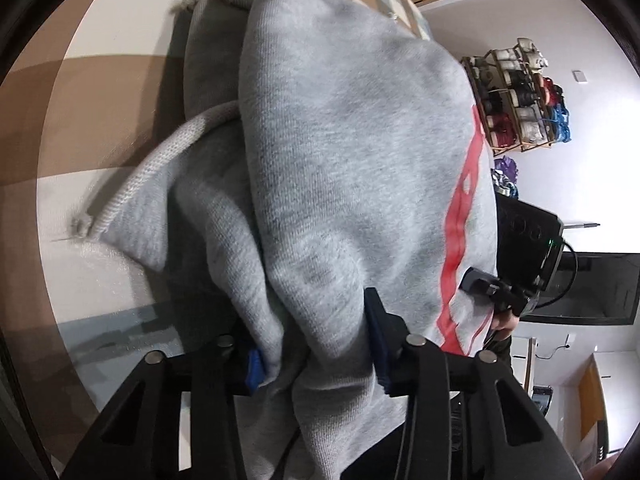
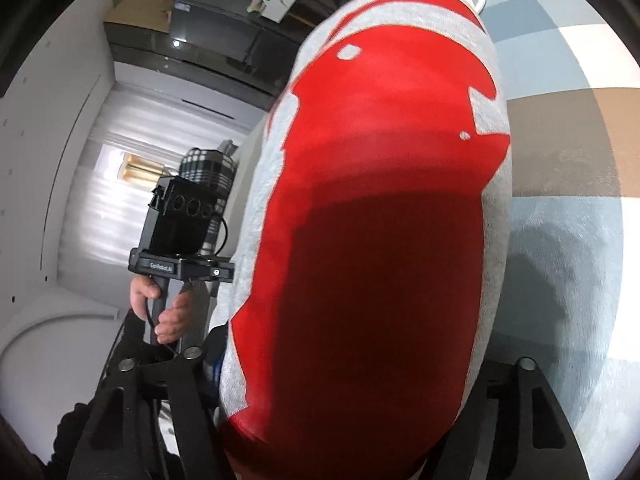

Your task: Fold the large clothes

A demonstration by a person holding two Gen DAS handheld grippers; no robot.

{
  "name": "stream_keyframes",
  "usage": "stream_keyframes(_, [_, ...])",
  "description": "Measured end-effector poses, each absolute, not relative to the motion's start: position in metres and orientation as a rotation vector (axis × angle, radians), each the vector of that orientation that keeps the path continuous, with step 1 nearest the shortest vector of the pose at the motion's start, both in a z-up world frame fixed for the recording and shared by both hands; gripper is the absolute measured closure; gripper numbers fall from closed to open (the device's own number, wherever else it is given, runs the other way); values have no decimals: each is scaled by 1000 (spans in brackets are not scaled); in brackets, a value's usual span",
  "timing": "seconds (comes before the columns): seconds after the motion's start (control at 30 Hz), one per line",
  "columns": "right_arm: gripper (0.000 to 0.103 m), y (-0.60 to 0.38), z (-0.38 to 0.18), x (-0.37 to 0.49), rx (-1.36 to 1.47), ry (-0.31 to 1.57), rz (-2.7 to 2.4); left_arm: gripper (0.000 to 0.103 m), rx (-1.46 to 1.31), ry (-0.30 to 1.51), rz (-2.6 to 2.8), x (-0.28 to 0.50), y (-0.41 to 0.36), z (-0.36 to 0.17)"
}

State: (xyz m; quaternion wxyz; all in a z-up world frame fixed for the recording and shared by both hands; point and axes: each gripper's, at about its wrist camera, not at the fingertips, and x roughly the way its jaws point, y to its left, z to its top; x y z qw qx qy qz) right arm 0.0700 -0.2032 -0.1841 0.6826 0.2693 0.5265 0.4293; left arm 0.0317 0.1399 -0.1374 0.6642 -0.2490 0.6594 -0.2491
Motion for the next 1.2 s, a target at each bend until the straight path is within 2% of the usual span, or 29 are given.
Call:
stream_keyframes(0.2, [38, -212, -163, 47, 576, 1080, 972, 75, -527, 1451, -605, 30, 132, -123])
stream_keyframes(0.43, [39, -226, -144, 31, 571, 991, 977, 75, -521, 1436, -623, 34, 135, -123])
stream_keyframes(0.57, [39, -235, -152, 31, 584, 1024, 956, 74, -517, 1470, -579, 33, 150, -140])
stream_keyframes(0.73, [36, -233, -171, 43, 559, 1116, 898, 60, -521, 1521, -513, 47, 160, -161])
stream_keyframes(0.77, [34, -237, -175, 45, 578, 1124, 892, 51, -518, 1522, -489, 50, 162, -163])
stream_keyframes(0.8, [30, -241, -175, 46, 588, 1134, 888, 45, -526, 1519, -462, 55, 166, -167])
stream_keyframes(0.9, [19, -241, -182, 53, 612, 1175, 881, 40, -608, 1522, -482, 69, 174, -177])
stream_keyframes(1.1, [14, -265, -202, 61, 643, 1246, 928, 41, -585, 1526, -570, 82, 162, -189])
stream_keyframes(1.13, [14, -269, -206, 61, 664, 1251, 942, 46, -565, 1519, -588, 81, 156, -190])
stream_keyframes(1.17, [17, -273, -207, 57, 678, 1244, 952, 63, -542, 1510, -599, 79, 149, -188])
stream_keyframes(1.2, [24, -278, -205, 51, 680, 1226, 959, 66, -516, 1497, -610, 78, 144, -185])
